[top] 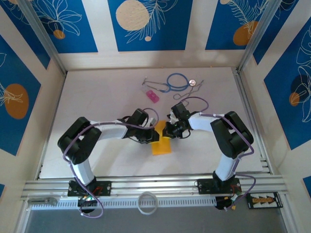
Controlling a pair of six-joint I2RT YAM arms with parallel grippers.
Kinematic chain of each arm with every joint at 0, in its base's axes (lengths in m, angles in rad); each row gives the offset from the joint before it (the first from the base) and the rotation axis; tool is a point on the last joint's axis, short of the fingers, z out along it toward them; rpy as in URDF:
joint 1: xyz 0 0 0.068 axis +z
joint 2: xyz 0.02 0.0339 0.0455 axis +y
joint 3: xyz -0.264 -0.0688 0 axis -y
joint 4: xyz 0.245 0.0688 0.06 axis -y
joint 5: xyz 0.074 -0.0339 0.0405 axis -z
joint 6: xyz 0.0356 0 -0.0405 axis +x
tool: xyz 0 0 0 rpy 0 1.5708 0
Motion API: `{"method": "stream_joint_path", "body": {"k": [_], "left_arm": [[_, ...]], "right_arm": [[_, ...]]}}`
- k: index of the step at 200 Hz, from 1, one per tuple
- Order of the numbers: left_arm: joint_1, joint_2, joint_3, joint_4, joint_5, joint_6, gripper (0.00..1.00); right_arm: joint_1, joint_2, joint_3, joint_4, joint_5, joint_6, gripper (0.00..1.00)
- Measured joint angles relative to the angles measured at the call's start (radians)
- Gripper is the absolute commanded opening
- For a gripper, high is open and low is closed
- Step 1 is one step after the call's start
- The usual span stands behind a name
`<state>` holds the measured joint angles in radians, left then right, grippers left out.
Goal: Fold a paper plane with a square sheet of paper (pick it up from the middle)
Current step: First fold the square sheet of paper in half at the center of the table.
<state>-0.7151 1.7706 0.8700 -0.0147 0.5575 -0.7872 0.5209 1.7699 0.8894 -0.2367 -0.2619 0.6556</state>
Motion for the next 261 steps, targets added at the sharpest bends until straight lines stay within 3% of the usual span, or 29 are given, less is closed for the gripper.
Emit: {"method": "stream_joint_path", "body": {"k": [64,123,202,261], "left_arm": [[-0.011,-0.061,-0.124,0.034,-0.002,-0.006,0.17],[-0.037,-0.195,-0.139,0.028,-0.016,-0.027,0.18],[-0.101,-0.052,-0.143,0.113,-0.016,-0.072,0.17],[-0.126,-0.111,-0.233,0.179,-0.032,-0.072,0.17]], "right_arm": [[0.0,-0.011,-0.015,0.008,0.0,0.0,0.0],[0.0,-0.014,-0.02,0.013,0.0,0.001,0.0],[0.0,-0.014,-0.021,0.015,0.0,0.0,0.0],[-0.002,-0.014,-0.022,0.015,0.0,0.0,0.0]]}}
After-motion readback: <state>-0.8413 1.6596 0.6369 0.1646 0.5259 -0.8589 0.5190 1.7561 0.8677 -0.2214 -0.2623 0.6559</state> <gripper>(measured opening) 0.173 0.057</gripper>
